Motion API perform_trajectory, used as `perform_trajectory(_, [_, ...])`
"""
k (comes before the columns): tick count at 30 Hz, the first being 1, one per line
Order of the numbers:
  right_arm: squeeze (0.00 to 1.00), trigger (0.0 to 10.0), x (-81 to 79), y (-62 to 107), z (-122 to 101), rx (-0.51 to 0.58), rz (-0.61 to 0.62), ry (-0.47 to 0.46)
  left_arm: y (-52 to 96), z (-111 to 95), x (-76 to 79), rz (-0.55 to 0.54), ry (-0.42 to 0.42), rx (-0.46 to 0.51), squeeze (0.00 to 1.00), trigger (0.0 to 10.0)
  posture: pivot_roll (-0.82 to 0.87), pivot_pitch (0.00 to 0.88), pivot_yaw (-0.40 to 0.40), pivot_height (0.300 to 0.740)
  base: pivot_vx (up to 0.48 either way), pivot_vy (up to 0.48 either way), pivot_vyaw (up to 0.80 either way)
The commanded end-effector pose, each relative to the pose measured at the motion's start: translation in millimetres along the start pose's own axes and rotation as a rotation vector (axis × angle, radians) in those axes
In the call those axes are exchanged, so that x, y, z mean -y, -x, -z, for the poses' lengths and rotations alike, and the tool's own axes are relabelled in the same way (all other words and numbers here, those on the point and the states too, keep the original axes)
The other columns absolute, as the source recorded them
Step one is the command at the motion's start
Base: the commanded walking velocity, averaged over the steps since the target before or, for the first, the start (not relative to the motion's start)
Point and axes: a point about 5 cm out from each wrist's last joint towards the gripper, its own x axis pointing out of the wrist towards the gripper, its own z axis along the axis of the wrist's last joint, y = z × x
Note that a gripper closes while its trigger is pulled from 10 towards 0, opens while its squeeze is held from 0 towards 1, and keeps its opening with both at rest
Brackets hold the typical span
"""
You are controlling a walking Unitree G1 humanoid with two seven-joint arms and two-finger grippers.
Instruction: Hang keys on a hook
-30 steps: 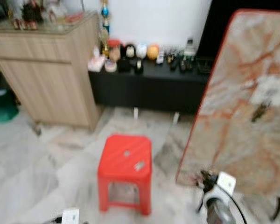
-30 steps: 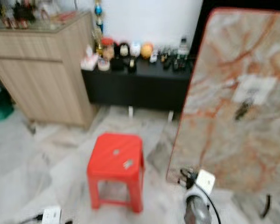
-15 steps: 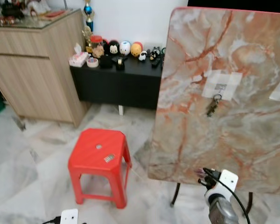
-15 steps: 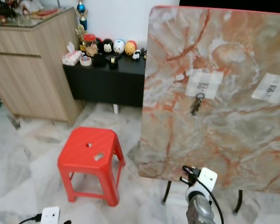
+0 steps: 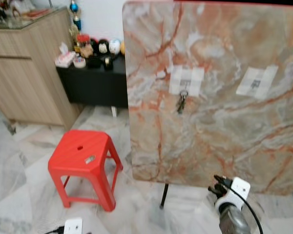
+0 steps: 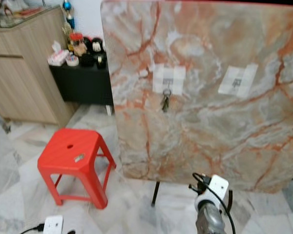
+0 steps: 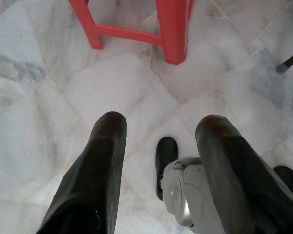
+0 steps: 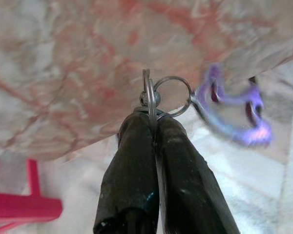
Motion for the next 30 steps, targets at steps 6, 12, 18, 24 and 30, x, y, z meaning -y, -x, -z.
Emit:
perform_trajectory(6, [0.00, 10.0, -5.9, -2.0, -4.0, 0.009, -0.019, -0.010, 0.7, 3.7, -7.7, -0.022, -0.005, -0.023, 0.00, 10.0, 0.07, 0.000, -0.033, 0.740, 0.000, 0.000, 0.00])
perform_trajectory(12, [0.00, 10.0, -6.6, -2.4, -5.9, 0.020, -0.033, -0.016, 0.5, 3.2, -8.3, -0.024, -0.003, -0.022, 0.00, 10.0, 0.07, 0.000, -0.032, 0.740, 0.000, 0.000, -0.79])
perform_trajectory(18, [0.00, 10.0, -7.6, -2.6, -5.9, 0.016, -0.039, -0.015, 0.4, 2.9, -8.6, -0.025, -0.002, -0.022, 0.00, 10.0, 0.07, 0.000, -0.031, 0.740, 0.000, 0.000, -0.79])
perform_trajectory(24, [0.00, 10.0, -8.4, -2.9, -6.3, 0.016, -0.043, -0.014, 0.2, 2.6, -8.4, -0.025, -0.004, -0.022, 0.00, 10.0, 0.07, 0.000, -0.031, 0.740, 0.000, 0.000, -0.79])
perform_trajectory(30, [0.00, 10.0, -8.9, -3.0, -6.5, 0.017, -0.046, -0.012, 0.0, 2.0, -8.3, -0.025, -0.027, -0.020, 0.00, 10.0, 0.07, 0.000, -0.031, 0.740, 0.000, -0.200, -0.79])
